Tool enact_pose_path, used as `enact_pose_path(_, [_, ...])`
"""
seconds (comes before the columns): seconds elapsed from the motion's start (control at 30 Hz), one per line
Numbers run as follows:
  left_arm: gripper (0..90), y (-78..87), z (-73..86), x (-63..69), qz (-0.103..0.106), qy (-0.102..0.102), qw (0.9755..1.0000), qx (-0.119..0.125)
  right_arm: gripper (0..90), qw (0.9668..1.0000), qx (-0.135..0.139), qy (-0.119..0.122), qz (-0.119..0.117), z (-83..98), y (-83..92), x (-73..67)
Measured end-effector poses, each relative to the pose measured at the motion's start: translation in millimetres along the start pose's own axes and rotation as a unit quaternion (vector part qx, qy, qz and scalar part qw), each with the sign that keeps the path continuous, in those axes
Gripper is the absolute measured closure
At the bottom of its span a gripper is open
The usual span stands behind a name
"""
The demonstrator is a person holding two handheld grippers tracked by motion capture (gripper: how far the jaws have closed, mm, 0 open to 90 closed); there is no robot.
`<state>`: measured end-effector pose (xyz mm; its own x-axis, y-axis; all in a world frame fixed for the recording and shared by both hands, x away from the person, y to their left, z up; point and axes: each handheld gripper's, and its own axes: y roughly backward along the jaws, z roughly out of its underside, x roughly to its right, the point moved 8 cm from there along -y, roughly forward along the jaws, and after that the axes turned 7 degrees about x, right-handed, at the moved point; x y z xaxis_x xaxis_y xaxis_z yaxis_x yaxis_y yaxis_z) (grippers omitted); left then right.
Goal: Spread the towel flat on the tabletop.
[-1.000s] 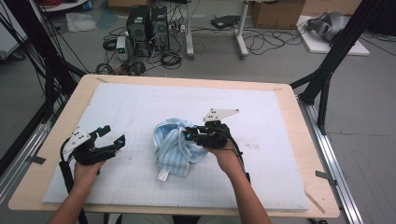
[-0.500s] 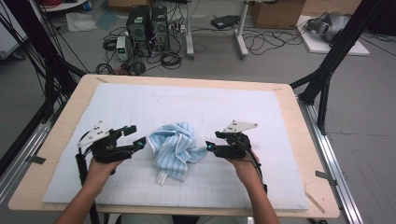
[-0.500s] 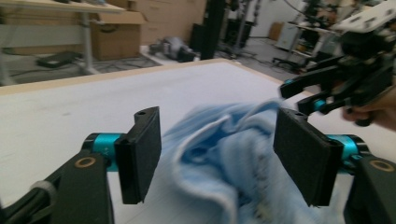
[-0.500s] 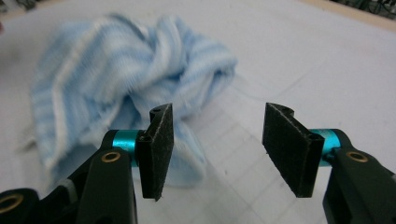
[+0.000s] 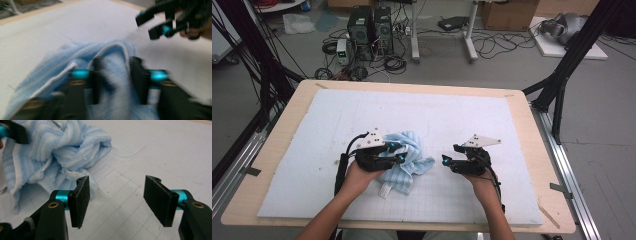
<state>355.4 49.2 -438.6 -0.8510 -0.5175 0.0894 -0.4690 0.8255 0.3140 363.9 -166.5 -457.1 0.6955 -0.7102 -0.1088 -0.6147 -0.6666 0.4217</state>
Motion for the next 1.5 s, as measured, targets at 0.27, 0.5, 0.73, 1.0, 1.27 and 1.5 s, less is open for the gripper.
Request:
enact_pose_path(0.27, [78.6,35.4,-1.4,-16.0,-0.002,0.034,0.9983,0.047,41.5,0.9964,-0.029,0.05,-0.063,-0.1,-39.8,-44.2])
enact_pose_path(0.5, [78.6,72.0,4.2,-40.2,-0.029,0.053,0.9954,0.075,83.8,0.9888,-0.086,0.095,-0.076,13.6,-65.0,-52.7])
enact_pose_path(0.73, [78.5,102.2,9.1,-69.5,-0.07,0.079,0.9895,0.099,84.9,0.9938,-0.073,0.074,-0.039,12.5,-20.1,-24.7])
enact_pose_path(1.0, [78.3,97.7,9.1,-82.9,-0.079,0.083,0.9894,0.09,84.9,0.9959,-0.071,0.054,-0.015,27.3,22.5,-6.4])
enact_pose_path(1.27, [76.8,78.6,5.2,-92.8,-0.077,0.083,0.9904,0.079,84.5,0.995,-0.091,0.04,0.005,50.2,59.4,1.1])
enact_pose_path(1.5, [43.5,80.3,1.6,-103.9,-0.121,0.098,0.9815,0.111,55.9,0.9986,-0.04,0.034,0.001,30.1,56.3,-6.2])
